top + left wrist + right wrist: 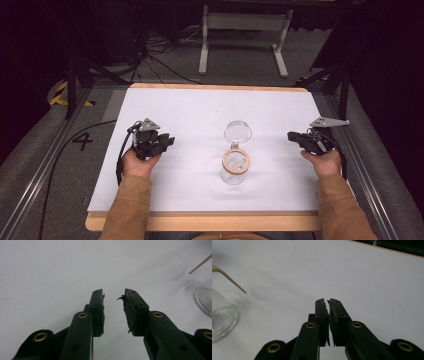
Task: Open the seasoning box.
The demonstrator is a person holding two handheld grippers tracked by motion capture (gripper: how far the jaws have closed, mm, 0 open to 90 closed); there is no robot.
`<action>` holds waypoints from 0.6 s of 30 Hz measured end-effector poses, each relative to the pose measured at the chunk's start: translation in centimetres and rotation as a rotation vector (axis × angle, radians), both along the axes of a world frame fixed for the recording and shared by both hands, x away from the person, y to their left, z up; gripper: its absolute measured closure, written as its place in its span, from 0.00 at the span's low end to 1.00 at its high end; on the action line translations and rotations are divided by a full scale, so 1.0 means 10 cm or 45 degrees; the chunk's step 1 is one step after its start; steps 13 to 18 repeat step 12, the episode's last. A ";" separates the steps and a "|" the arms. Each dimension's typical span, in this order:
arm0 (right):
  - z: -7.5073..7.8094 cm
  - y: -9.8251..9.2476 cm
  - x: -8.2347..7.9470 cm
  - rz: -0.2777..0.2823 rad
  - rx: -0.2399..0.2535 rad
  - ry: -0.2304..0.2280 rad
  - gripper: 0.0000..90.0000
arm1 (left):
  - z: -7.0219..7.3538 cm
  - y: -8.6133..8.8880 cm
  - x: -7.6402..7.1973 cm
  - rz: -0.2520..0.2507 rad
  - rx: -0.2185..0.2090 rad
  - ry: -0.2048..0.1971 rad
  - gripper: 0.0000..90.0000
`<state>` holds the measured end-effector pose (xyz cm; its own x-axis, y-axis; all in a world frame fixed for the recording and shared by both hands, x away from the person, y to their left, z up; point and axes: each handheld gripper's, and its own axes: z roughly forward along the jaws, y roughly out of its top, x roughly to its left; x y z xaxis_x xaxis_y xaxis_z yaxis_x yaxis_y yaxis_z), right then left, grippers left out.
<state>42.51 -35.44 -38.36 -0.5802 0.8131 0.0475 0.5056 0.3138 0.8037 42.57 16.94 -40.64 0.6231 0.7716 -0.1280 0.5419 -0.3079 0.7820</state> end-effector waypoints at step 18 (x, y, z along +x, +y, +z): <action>-0.13 0.06 0.05 0.016 -0.015 0.066 0.93 | 0.02 -0.05 0.02 -0.080 -0.131 0.045 0.71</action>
